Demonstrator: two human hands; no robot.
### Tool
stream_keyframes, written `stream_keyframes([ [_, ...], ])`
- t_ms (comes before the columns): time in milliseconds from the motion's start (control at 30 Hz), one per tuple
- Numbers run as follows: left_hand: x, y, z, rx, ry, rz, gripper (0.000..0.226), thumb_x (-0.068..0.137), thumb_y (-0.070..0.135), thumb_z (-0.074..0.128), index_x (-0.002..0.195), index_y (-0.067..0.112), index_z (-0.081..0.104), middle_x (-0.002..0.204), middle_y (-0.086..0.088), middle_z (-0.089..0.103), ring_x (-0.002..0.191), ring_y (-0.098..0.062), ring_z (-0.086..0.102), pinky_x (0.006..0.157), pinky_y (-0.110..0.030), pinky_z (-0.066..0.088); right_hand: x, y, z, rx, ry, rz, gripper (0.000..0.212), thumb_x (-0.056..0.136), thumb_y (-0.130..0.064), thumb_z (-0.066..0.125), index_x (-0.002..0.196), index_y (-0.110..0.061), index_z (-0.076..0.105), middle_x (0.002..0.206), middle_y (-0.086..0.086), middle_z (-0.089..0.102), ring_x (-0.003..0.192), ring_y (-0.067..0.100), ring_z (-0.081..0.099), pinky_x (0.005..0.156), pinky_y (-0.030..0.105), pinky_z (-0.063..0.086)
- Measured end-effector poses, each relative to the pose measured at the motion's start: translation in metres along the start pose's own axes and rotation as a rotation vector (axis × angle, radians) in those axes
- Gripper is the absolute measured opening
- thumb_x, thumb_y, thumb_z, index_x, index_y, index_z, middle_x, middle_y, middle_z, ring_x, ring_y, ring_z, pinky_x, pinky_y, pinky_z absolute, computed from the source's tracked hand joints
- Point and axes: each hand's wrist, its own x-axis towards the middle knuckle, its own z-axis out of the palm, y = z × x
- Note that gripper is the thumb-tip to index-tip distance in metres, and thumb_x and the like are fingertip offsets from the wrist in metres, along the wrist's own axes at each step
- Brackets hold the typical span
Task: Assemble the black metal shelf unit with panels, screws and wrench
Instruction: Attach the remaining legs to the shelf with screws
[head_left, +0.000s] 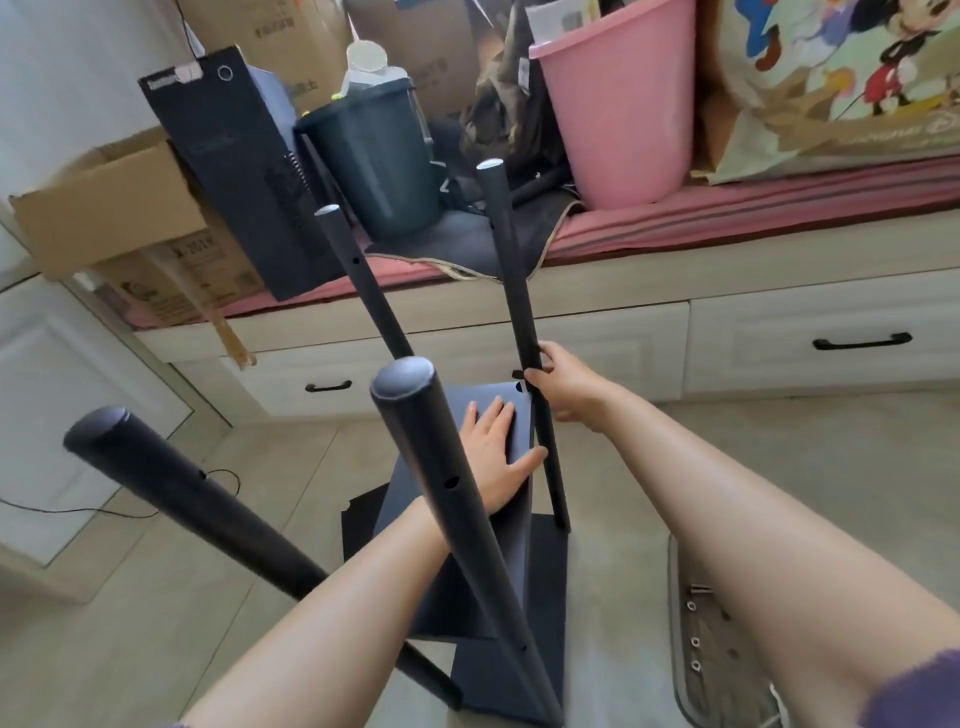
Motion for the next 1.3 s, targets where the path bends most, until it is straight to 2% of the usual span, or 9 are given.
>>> stream_keyframes([
  [67, 0.0, 0.001, 0.001, 0.029, 0.004, -0.003, 0.075, 0.103, 0.057, 0.038, 0.163, 0.023, 0.008, 0.17, 0.007, -0.001, 0.156, -0.021, -0.008, 0.123, -0.044, -0.005, 0.001, -0.001, -0.004, 0.027, -0.016, 0.022, 0.033, 0.104, -0.025, 0.045, 0.137, -0.027, 0.042, 0.108, 0.0, 0.064, 0.089, 0.011, 0.06, 0.062, 0.027, 0.046],
  [233, 0.0, -0.001, 0.011, 0.069, 0.057, 0.008, 0.071, 0.104, 0.056, 0.034, 0.163, 0.027, 0.008, 0.17, 0.009, -0.001, 0.156, -0.018, -0.008, 0.124, -0.048, -0.006, -0.001, 0.003, -0.01, -0.073, 0.02, -0.018, 0.021, 0.101, -0.037, 0.051, 0.12, -0.033, 0.046, 0.091, -0.009, 0.067, 0.08, 0.008, 0.062, 0.057, 0.027, 0.042],
  [400, -0.002, -0.001, 0.014, 0.087, 0.049, 0.034, 0.069, 0.103, 0.054, 0.034, 0.162, 0.029, 0.006, 0.169, 0.011, -0.002, 0.156, -0.018, -0.009, 0.125, -0.047, -0.006, -0.001, 0.002, -0.004, -0.104, 0.107, -0.055, 0.016, 0.102, -0.033, 0.048, 0.117, -0.027, 0.051, 0.095, -0.002, 0.069, 0.067, 0.003, 0.057, 0.051, 0.022, 0.034],
  [533, -0.003, 0.001, 0.013, 0.082, 0.042, 0.03, 0.07, 0.104, 0.053, 0.034, 0.162, 0.029, 0.005, 0.169, 0.011, -0.003, 0.156, -0.018, -0.01, 0.124, -0.046, -0.006, -0.001, 0.0, -0.001, -0.148, 0.114, -0.061, 0.017, 0.103, -0.033, 0.047, 0.117, -0.026, 0.051, 0.106, 0.004, 0.068, 0.07, 0.008, 0.056, 0.051, 0.023, 0.033],
  [800, -0.006, 0.006, 0.01, 0.031, 0.042, 0.022, 0.069, 0.104, 0.048, 0.038, 0.163, 0.027, 0.007, 0.17, 0.01, -0.001, 0.156, -0.019, -0.01, 0.122, -0.037, -0.009, -0.001, -0.001, -0.004, -0.145, 0.088, -0.051, 0.036, 0.104, -0.029, 0.045, 0.14, -0.027, 0.049, 0.12, 0.005, 0.065, 0.092, 0.02, 0.059, 0.051, 0.024, 0.035],
  [1000, -0.004, 0.004, 0.011, 0.038, 0.027, 0.025, 0.069, 0.104, 0.048, 0.037, 0.163, 0.028, 0.007, 0.17, 0.009, -0.002, 0.156, -0.02, -0.011, 0.123, -0.042, -0.009, 0.001, -0.004, 0.0, -0.153, 0.112, -0.047, 0.035, 0.104, -0.028, 0.044, 0.138, -0.027, 0.053, 0.119, 0.006, 0.066, 0.102, 0.024, 0.063, 0.054, 0.024, 0.035],
  [1133, -0.003, 0.0, 0.012, 0.07, 0.028, 0.052, 0.069, 0.103, 0.049, 0.036, 0.162, 0.031, 0.006, 0.17, 0.01, -0.004, 0.156, -0.018, -0.011, 0.124, -0.047, -0.007, 0.002, -0.004, 0.0, -0.208, 0.087, -0.056, 0.035, 0.104, -0.028, 0.045, 0.137, -0.027, 0.054, 0.116, 0.005, 0.068, 0.104, 0.025, 0.064, 0.06, 0.027, 0.041],
  [1233, -0.001, 0.0, 0.011, 0.082, 0.023, 0.06, 0.067, 0.104, 0.048, 0.035, 0.162, 0.032, 0.005, 0.169, 0.01, -0.003, 0.156, -0.018, -0.01, 0.125, -0.049, -0.006, 0.003, 0.0, 0.0, -0.173, 0.082, -0.067, 0.037, 0.103, -0.025, 0.047, 0.14, -0.024, 0.052, 0.121, 0.006, 0.066, 0.108, 0.025, 0.064, 0.085, 0.038, 0.055],
  [1300, 0.0, 0.002, 0.01, 0.055, 0.033, 0.055, 0.067, 0.105, 0.048, 0.036, 0.162, 0.031, 0.007, 0.17, 0.01, -0.001, 0.156, -0.019, -0.01, 0.123, -0.045, -0.008, 0.002, 0.0, 0.0, -0.184, 0.058, -0.082, 0.04, 0.103, -0.025, 0.047, 0.143, -0.024, 0.048, 0.12, 0.004, 0.065, 0.099, 0.018, 0.064, 0.078, 0.036, 0.055],
])
